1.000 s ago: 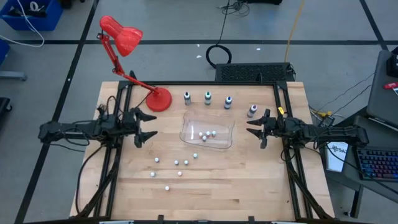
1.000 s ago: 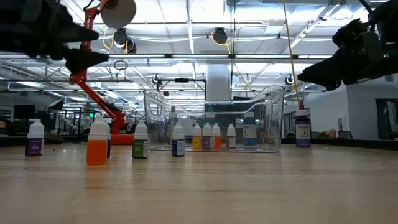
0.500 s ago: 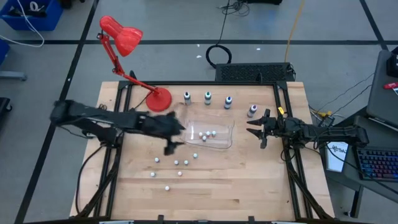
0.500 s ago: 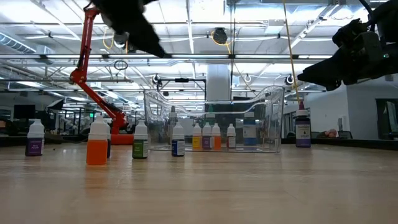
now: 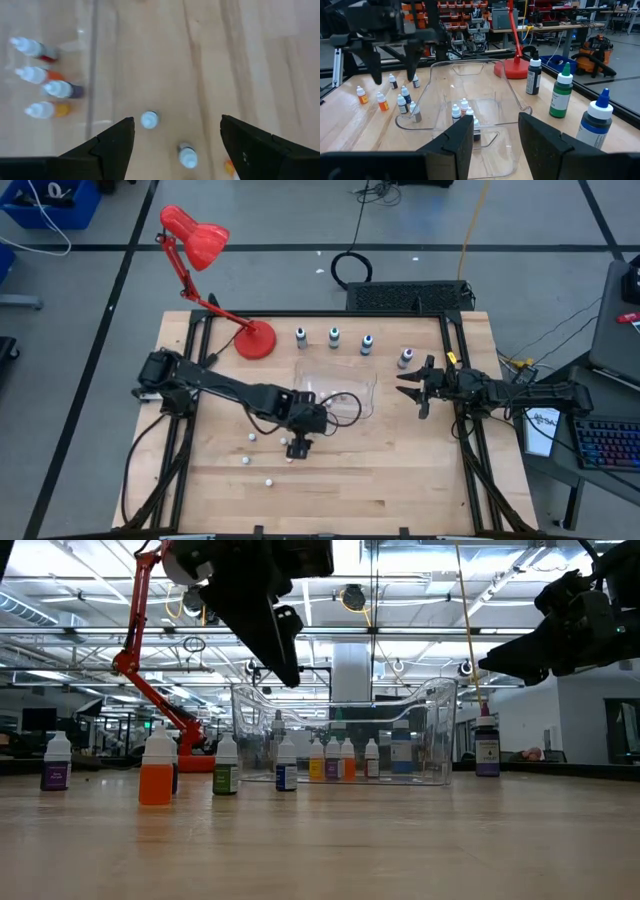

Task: Pick & Place food coloring
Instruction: Put the top small purple food coloring bottle in the transparent bin

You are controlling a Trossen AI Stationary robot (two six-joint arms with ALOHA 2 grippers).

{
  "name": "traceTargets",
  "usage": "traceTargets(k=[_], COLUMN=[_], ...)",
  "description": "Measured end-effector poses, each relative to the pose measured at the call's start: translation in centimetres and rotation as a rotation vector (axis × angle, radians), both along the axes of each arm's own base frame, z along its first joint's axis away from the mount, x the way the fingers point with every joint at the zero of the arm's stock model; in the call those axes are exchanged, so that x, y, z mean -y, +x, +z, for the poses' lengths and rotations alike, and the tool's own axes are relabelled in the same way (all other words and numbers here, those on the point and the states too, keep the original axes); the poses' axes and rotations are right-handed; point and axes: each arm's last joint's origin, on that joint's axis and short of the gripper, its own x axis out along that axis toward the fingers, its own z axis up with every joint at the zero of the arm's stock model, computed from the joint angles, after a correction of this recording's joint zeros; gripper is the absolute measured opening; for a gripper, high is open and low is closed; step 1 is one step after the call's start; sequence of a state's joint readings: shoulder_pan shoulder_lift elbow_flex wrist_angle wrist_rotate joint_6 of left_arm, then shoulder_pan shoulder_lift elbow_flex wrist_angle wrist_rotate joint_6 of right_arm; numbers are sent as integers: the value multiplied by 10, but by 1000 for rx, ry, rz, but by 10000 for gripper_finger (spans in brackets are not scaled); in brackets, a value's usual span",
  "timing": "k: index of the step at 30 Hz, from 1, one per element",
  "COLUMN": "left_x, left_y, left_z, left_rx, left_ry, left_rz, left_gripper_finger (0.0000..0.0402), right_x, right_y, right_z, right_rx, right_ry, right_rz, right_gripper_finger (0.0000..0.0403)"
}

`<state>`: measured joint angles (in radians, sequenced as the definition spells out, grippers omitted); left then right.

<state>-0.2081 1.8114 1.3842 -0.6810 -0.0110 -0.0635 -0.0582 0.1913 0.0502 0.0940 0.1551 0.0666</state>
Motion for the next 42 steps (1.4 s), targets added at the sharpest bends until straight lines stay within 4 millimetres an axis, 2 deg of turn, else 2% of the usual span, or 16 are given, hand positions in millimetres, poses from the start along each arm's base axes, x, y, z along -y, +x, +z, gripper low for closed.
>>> traceTargets(k=[5,14,27,42], left_x=[-3,-7,-8,-8], left_y=[0,-9,-9,-7], left_z=[-5,-40,-48,-42], left_rx=[-3,22,62,96], left_ry=[35,39,57,53], left_rz=[33,128,136,128], left_gripper_finger=[281,277,276,272], right_x=[0,0,0,0], right_y=[0,0,0,0], right_z=[0,0,0,0], right_rx=[0,0,0,0], right_ry=[0,0,0,0], right_rz=[0,0,0,0], right_gripper_finger=[144,144,144,144])
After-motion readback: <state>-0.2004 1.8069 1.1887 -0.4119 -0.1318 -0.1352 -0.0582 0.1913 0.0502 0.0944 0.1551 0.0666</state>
